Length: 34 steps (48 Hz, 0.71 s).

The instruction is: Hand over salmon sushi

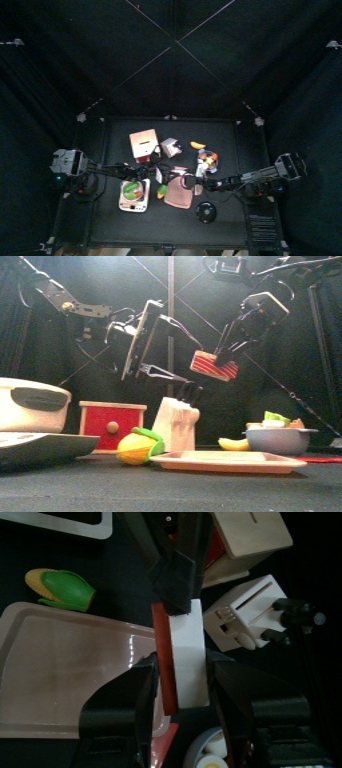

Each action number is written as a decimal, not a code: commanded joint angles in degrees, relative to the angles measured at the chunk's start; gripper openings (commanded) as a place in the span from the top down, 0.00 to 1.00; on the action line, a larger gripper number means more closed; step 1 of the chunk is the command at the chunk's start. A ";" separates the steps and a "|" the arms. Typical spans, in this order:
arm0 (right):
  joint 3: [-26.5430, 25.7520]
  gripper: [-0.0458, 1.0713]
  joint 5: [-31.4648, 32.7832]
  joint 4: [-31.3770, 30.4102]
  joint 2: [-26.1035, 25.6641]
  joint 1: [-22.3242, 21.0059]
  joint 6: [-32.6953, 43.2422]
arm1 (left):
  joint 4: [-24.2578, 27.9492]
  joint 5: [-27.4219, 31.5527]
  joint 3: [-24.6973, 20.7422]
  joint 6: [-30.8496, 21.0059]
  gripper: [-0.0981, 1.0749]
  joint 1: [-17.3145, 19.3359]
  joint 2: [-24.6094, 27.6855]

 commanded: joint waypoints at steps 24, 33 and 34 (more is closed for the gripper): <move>-0.44 0.47 -0.09 -0.70 -0.79 0.18 0.00 | -1.23 -2.11 -3.60 0.09 0.18 0.44 2.02; -0.35 0.47 -0.26 -0.70 -0.70 0.26 0.00 | -1.41 -2.20 -3.60 0.09 0.30 0.44 2.02; -0.35 0.47 -0.26 -0.62 -0.70 0.26 0.00 | -1.41 -2.20 -3.60 0.09 0.32 0.44 1.93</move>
